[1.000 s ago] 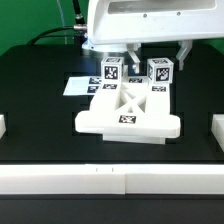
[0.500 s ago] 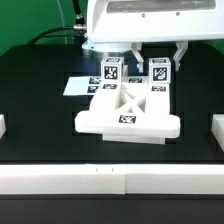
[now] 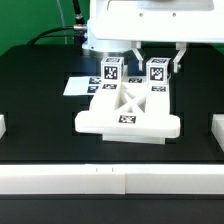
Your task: Assemble chair
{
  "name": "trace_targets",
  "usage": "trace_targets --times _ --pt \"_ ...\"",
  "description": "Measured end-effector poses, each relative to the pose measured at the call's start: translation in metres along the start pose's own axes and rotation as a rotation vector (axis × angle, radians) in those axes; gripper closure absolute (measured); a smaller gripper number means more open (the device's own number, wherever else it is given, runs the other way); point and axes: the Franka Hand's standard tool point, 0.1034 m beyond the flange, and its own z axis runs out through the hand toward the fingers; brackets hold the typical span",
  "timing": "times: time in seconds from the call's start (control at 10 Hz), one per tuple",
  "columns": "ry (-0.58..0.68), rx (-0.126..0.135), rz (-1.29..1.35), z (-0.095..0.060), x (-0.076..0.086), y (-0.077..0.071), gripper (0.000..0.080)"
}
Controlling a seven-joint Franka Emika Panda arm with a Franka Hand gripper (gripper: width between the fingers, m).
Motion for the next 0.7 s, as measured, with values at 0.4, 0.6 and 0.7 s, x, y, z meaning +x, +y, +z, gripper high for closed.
trace_targets --times 0.4,0.6,0.7 --pt "-0.001 0.002 0.249 0.0000 -0.0006 -0.0013 0.0512" --pt "-0.001 0.002 0.387 0.0000 -0.0009 -0.0018 0.0512" --pt "-0.001 0.002 0.428 0.0000 -0.0011 -0.0020 0.0512"
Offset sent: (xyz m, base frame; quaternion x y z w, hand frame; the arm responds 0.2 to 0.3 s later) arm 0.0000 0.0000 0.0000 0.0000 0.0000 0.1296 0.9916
